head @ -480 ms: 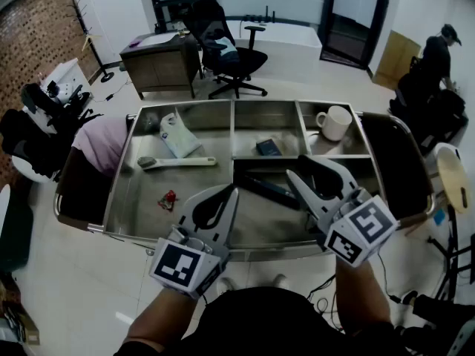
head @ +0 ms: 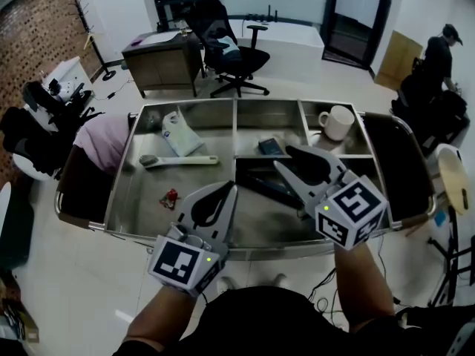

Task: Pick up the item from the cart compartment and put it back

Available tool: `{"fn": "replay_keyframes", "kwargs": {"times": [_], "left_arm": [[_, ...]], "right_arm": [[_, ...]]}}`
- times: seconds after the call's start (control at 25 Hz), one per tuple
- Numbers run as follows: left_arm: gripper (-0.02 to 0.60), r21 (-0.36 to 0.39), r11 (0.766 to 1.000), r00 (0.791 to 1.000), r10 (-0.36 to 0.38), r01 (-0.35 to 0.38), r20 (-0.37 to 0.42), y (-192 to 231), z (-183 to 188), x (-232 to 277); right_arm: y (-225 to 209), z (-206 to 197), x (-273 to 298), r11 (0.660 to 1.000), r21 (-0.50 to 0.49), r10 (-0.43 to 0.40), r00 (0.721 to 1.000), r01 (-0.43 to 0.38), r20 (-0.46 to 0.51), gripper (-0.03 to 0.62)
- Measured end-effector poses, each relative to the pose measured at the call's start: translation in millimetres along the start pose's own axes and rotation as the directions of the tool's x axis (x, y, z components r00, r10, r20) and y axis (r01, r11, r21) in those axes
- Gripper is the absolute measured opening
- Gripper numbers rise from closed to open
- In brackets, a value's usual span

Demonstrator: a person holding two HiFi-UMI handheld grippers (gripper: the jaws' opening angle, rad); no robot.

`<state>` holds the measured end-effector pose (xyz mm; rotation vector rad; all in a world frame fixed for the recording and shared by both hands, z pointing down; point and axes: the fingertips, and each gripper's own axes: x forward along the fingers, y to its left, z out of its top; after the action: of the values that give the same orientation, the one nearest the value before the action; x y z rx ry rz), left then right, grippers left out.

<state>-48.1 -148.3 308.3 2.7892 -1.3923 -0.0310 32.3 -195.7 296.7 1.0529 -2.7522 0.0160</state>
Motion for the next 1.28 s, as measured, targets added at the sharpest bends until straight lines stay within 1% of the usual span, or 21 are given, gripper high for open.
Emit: {"fn": "replay_keyframes", "kwargs": {"times": [0.2, 0.48, 0.6, 0.72, 0.92, 1.12, 1.16, 1.28], "left_arm": [[0.0, 0.005, 1.0, 1.0, 0.004, -0.004, 0.005, 0.6, 2.7, -0.1], [0.0, 0.003, 1.0, 1.0, 0.008, -0.008, 0.004, 1.1, 3.4, -1.1], [0.0, 0.003, 1.0, 1.0, 0.013, -0.013, 0.005, 4.3, 1.6, -2.2], [0.0, 0.002, 1.0, 1.0, 0.015, -0.015, 0.005, 6.1, 0.0, -2.0], [0.0, -0.002, 1.0, 1.0, 0.015, -0.014, 0.007, 5.7, -0.5, -3.0], [0.0, -0.003, 1.0, 1.0, 0.015, -0.015, 0.006, 6.4, -2.0, -3.7], [0.0, -0.003, 1.0, 1.0, 0.015, -0.015, 0.006, 6.6, -2.2, -3.9], [0.0, -0.005, 1.0, 1.0, 0.016, -0.016, 0.004, 6.9, -3.1, -4.2]], "right_arm": [[-1.1, -7.4, 18.2, 1.0, -0.024, 0.015, 0.998, -0.017, -0.053, 0.16], [-5.5, -22.2, 35.8, 0.999, -0.024, 0.019, 0.993, -0.022, -0.115, 0.16], [-4.6, -33.3, 45.5, 0.999, -0.034, 0.028, 0.988, -0.034, -0.154, 0.16], [-0.2, -46.8, 58.0, 0.997, -0.05, 0.053, 0.978, -0.064, -0.204, 0.16], [11.1, -78.9, 77.2, 0.987, -0.103, 0.085, 0.942, -0.125, -0.325, 0.16], [10.6, -120.6, 89.3, 0.974, -0.145, 0.09, 0.885, -0.174, -0.457, 0.179], [9.6, -127.5, 91.2, 0.973, -0.145, 0.092, 0.875, -0.181, -0.476, 0.198], [6.2, -144.3, 94.6, 0.97, -0.142, 0.096, 0.847, -0.198, -0.523, 0.199]]}}
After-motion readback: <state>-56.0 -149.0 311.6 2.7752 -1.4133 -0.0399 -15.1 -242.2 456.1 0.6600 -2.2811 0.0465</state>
